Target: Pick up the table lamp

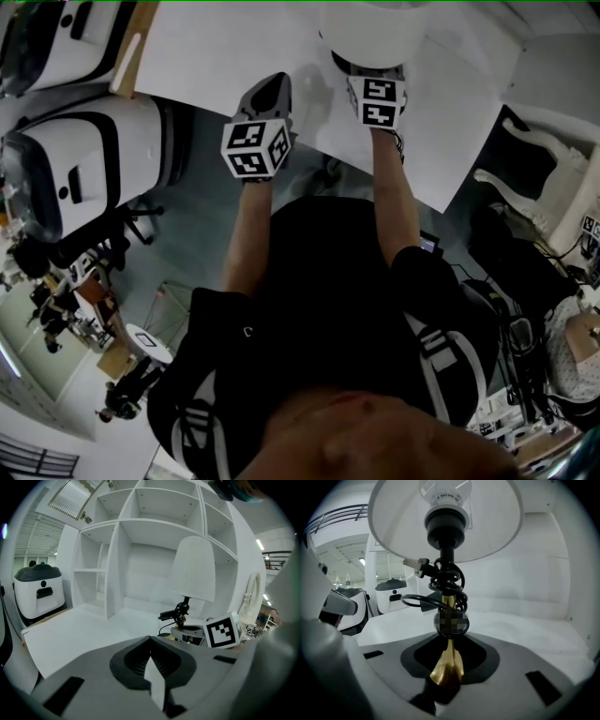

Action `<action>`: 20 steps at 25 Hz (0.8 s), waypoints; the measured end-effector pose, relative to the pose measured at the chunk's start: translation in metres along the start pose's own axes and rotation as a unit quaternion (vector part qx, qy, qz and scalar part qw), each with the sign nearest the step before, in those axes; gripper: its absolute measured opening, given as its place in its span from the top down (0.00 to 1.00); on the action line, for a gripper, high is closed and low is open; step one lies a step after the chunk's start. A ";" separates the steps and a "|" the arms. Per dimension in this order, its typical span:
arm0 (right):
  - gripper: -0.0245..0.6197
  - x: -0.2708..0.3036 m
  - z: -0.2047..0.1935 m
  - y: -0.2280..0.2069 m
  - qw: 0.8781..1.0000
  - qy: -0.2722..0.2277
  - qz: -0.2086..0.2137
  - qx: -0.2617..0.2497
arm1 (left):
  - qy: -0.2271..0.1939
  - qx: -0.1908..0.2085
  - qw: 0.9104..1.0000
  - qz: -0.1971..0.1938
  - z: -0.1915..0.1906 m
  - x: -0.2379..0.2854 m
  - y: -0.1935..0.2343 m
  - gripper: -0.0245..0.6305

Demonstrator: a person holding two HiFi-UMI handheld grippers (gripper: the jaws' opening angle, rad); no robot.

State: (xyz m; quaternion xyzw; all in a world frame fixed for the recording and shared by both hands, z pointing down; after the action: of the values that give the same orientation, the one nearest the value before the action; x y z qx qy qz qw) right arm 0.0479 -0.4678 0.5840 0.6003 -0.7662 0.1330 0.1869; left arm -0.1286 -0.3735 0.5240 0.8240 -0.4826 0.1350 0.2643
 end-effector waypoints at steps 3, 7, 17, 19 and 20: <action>0.79 -0.013 0.002 0.000 1.000 0.005 0.005 0.005 | -0.010 0.001 1.000 -0.002 0.002 -0.006 -0.005 0.95; 0.80 -0.032 0.008 -0.002 1.000 0.006 0.005 -0.012 | -0.023 0.001 1.000 -0.009 0.003 -0.012 -0.014 0.95; 0.80 -0.089 0.054 0.004 0.999 -0.019 0.020 -0.033 | -0.059 0.030 0.997 -0.040 0.041 -0.020 -0.034 0.95; 0.80 -0.101 0.069 0.002 0.999 -0.026 0.025 -0.029 | -0.071 0.035 0.996 -0.046 0.052 -0.021 -0.038 0.95; 0.80 -0.106 0.077 -0.001 0.999 -0.031 0.026 -0.027 | -0.076 0.038 0.995 -0.049 0.057 -0.020 -0.040 0.95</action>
State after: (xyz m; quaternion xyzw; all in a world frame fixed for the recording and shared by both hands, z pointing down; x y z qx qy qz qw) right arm 0.0609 -0.4085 0.4673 0.5791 -0.7900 0.0984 0.1758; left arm -0.1054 -0.3749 0.4554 0.8640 -0.4546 0.0772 0.2022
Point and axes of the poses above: the fingertips, and each gripper's own axes: x forward along the fingers, y to its left, z out of its top, the point moved 6 cm from there along -x, backward along the fingers, and after that the axes turned 12 degrees about -z, right-handed, at the moved point
